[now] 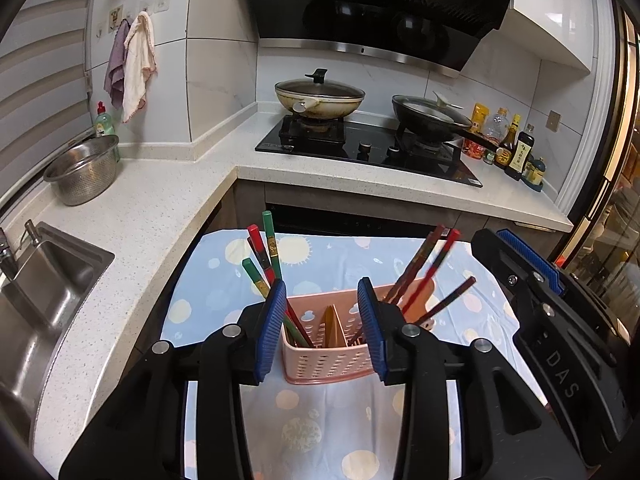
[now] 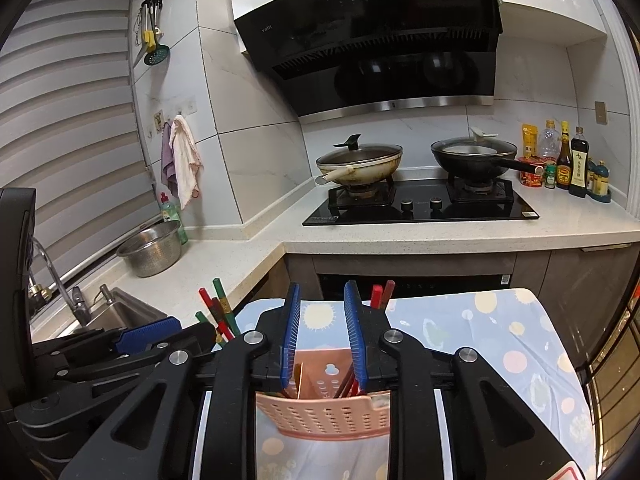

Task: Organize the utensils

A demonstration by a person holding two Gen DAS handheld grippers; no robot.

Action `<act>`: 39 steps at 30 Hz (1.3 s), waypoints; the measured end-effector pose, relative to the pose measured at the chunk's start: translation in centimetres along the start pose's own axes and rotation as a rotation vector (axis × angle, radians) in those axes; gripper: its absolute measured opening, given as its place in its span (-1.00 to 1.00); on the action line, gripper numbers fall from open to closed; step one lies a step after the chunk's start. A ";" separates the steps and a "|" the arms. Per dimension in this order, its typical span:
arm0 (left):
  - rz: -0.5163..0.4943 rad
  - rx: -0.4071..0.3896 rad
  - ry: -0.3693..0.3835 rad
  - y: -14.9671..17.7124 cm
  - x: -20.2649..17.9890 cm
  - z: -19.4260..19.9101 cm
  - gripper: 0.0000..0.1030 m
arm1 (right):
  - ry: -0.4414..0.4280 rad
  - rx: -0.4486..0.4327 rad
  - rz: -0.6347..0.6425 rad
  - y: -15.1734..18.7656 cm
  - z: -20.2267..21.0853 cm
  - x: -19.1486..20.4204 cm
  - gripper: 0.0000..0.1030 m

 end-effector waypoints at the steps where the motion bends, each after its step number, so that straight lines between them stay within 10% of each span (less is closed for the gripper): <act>1: -0.002 -0.002 -0.003 0.1 -0.1 0.3 -0.25 | 0.002 0.000 -0.001 0.1 0.3 0.0 -0.55; 22: -0.072 -0.042 -0.065 5.1 -1.3 6.5 0.15 | 0.067 0.079 0.033 5.4 8.0 0.6 -0.29; 33: -0.091 -0.047 -0.149 9.5 -1.2 8.3 0.74 | 0.099 0.130 0.035 9.7 10.6 -0.2 -0.30; 39: -0.101 -0.031 -0.184 11.5 -1.0 8.5 0.84 | 0.126 0.136 0.038 11.6 12.0 -1.1 0.09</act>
Point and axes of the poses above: each gripper's, at about its wrist camera, not at the fingertips, and z roughly against the way its jaws point, x to its left, y to its underside, the point moved 8 cm from there along -z, roughly the way its jaws point, and after that the axes turned 4 degrees about x, right-handed, at the moved point
